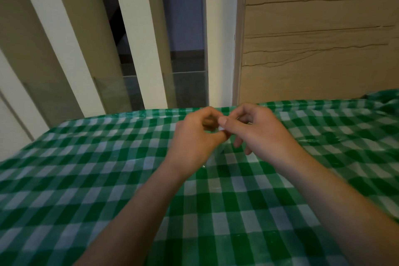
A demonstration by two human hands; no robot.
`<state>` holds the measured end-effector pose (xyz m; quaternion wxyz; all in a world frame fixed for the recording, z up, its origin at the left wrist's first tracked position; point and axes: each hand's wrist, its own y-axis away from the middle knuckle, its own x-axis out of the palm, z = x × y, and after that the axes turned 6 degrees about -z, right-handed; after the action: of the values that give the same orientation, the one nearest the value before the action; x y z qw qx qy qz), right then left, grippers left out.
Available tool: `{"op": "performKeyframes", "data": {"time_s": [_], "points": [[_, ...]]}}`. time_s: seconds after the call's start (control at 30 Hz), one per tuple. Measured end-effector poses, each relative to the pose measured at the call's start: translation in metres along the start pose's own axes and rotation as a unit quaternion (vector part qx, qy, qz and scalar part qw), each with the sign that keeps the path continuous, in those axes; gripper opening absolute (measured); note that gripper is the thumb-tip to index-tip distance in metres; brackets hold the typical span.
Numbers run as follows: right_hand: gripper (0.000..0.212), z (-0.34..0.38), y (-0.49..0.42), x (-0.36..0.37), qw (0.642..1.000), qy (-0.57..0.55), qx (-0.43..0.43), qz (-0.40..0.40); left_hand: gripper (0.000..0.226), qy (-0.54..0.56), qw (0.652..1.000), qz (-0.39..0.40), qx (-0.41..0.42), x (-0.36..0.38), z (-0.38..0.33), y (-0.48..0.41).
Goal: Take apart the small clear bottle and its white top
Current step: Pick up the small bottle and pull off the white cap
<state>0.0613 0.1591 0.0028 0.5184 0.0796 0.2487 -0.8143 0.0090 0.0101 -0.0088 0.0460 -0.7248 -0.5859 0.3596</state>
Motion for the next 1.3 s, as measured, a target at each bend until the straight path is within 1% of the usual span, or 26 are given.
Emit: {"op": "performKeyframes", "data": {"time_s": [0.1,0.23,0.33,0.43,0.57,0.67,0.73,0.83,0.97,1.1,1.3], "points": [[0.026,0.0007,0.0003,-0.0008,1.0,0.02,0.001,0.003,0.023,-0.048,0.998,-0.003,0.04,0.0006,0.0003,0.0003],[0.018,-0.0004,0.0013,0.0003,1.0,0.023,0.007,0.005,0.026,-0.063,0.996,-0.017,0.06,0.0018,0.0018,0.0015],[0.014,0.0004,0.0013,-0.0005,1.0,0.001,0.011,-0.008,0.022,-0.096,0.993,-0.012,0.071,0.0012,0.0015,0.0024],[0.012,0.001,0.0001,-0.0023,0.999,-0.027,0.02,-0.014,0.029,-0.128,0.988,0.008,0.087,0.0014,0.0003,0.0036],[0.016,-0.0008,-0.0015,-0.0015,0.999,-0.028,0.026,-0.002,0.019,-0.177,0.975,0.015,0.137,0.0028,0.0005,0.0057],[0.019,-0.0019,-0.0014,-0.0001,0.999,-0.03,0.03,0.009,0.015,-0.212,0.964,0.012,0.159,0.0029,0.0004,0.0068],[0.021,-0.0019,-0.0008,-0.0001,0.999,-0.029,0.031,0.022,0.016,-0.226,0.96,0.01,0.163,0.0033,-0.0002,0.0073],[0.025,-0.0016,-0.0008,-0.0005,0.998,-0.042,0.035,0.043,0.023,-0.258,0.953,0.002,0.159,0.0019,0.0006,0.0065],[0.024,-0.0009,-0.0009,-0.0018,0.998,-0.055,0.014,0.036,0.031,-0.282,0.947,0.001,0.156,-0.0003,-0.0008,0.0064],[0.024,0.0,-0.0019,-0.0035,0.997,-0.067,-0.013,0.033,0.035,-0.278,0.949,0.021,0.15,-0.0026,-0.0042,0.0058],[0.026,-0.0038,-0.0017,-0.0024,0.997,-0.066,-0.03,0.039,0.033,-0.255,0.957,0.048,0.128,-0.0029,-0.0046,0.0056]]}}
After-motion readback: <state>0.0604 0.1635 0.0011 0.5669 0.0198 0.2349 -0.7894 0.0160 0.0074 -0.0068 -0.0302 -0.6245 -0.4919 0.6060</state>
